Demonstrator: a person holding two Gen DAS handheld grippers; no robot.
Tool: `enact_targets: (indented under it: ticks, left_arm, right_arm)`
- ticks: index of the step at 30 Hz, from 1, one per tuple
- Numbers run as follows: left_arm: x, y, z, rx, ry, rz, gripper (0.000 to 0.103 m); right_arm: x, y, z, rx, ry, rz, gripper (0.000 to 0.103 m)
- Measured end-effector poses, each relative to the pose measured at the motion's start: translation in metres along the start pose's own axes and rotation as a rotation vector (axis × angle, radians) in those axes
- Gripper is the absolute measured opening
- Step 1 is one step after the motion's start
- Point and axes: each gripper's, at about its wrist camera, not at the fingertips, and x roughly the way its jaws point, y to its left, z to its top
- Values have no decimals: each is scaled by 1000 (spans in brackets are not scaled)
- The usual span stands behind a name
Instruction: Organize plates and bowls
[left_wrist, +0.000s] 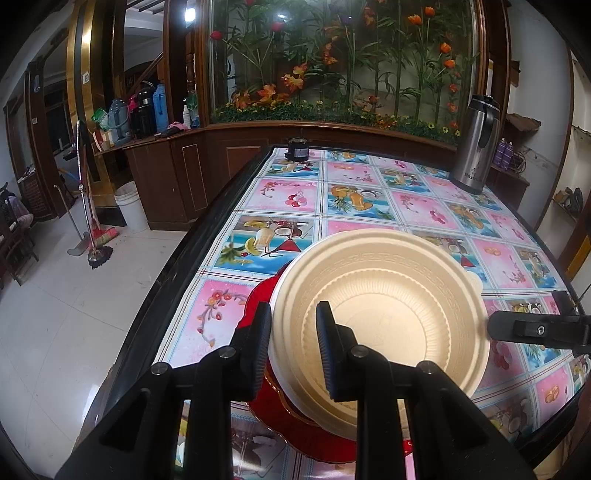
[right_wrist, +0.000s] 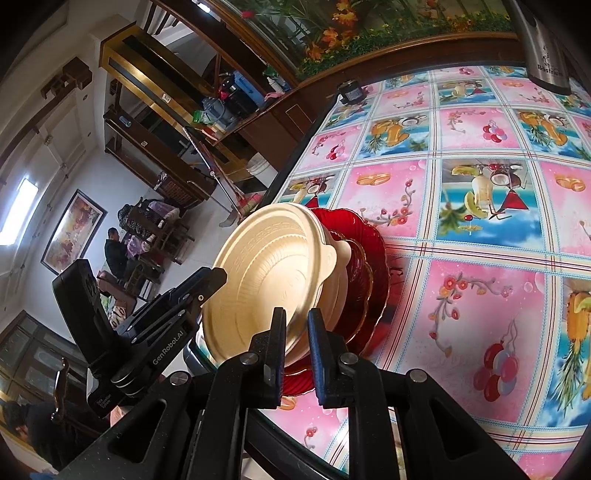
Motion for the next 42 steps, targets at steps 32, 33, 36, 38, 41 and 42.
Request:
enact_targets:
  ticks: [32, 33, 36, 38, 41, 42]
  left_arm:
    - [0, -3, -10, 12, -8, 38, 29]
    - [0, -3, -10, 12, -9, 39, 31]
    - [-6, -1, -8, 4, -15, 41, 41]
    - [-11, 3, -7, -9, -23, 33, 46]
    - [-22, 16, -3, -58, -36, -22, 46]
    - [-26, 23, -1, -83, -43, -46, 46]
  right_arm:
    - [-2, 0, -2, -5, 3, 6, 16]
    - [-3, 0, -2, -6, 2, 7, 16]
    - [-4, -1, -2, -6, -1, 10, 16]
    - [-6, -2, -2, -1, -7, 16, 16]
    - [-15, -7, 0, 15, -40, 15, 16]
    - [-18, -9, -1, 22, -50, 11, 16]
